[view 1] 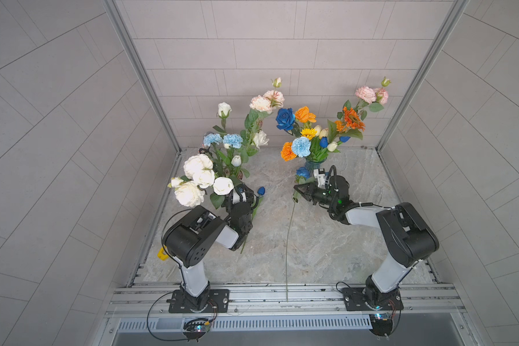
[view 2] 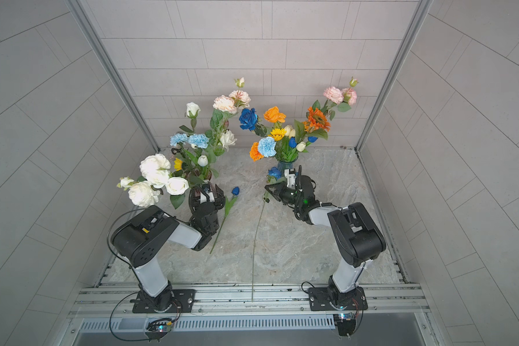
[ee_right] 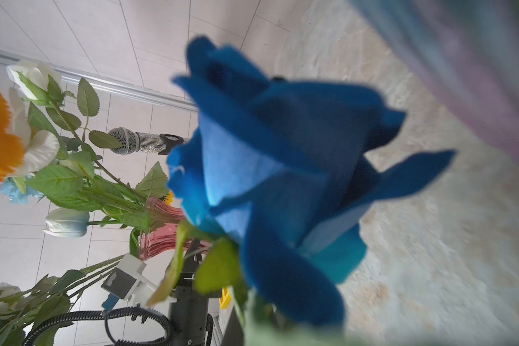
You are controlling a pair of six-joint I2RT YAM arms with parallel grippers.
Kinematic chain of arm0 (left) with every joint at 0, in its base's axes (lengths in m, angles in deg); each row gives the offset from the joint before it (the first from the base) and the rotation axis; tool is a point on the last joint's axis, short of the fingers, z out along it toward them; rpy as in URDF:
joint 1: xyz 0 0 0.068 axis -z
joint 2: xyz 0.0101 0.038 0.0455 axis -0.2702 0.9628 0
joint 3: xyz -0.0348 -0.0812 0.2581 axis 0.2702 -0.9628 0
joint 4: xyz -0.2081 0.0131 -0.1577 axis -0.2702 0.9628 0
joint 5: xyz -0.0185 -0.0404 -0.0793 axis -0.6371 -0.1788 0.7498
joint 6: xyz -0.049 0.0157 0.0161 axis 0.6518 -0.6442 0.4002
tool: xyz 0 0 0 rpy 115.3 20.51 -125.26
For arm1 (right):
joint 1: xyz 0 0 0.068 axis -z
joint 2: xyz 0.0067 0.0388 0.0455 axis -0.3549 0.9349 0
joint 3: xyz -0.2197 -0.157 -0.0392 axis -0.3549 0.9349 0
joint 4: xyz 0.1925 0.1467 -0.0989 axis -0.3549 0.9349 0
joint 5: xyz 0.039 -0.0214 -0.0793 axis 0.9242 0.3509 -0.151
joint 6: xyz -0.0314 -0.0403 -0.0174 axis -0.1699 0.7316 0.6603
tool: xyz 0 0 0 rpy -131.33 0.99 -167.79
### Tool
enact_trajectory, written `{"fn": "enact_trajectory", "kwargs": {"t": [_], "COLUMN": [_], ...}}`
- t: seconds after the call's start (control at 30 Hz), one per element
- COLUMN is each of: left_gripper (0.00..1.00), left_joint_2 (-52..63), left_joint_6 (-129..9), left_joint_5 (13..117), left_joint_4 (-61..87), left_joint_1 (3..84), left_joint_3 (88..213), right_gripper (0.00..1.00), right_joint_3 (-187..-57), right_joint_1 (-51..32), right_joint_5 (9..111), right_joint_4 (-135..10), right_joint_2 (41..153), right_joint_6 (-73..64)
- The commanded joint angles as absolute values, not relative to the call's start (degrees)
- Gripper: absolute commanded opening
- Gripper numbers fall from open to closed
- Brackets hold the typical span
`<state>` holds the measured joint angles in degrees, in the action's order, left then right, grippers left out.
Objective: Pick out blue flowers from the vase
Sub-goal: Place the flower at the center of the board.
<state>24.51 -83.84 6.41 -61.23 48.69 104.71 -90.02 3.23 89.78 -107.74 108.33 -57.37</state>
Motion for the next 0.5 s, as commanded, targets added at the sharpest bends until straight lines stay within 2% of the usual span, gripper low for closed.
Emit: {"fn": "enact_trajectory", "kwargs": {"t": [0.0,0.13,0.47], "left_gripper": [0.92,0.92,0.92], "left_joint_2": [24.4,24.4,24.3], "left_joint_6": [-83.8,-83.8,-84.0], "left_joint_5": [6.7,6.8,7.2], "left_joint_4": [-61.5,-61.5,-61.5], "left_joint_1": [48.4,48.4,48.5], "left_joint_3": [104.2,104.2,104.1], "right_gripper": [0.0,0.0,0.0], "right_joint_3": [-93.8,-99.7,-108.5], "right_joint_1": [2.7,2.7,2.0], "right_joint_5": [89.2,89.1,87.4], "right_joint_4": [-115.8,-122.2,-115.0], "right_joint_2": [113.1,121.3,126.4], "right_joint_6": [-61.4,-66.3,-60.8]}}
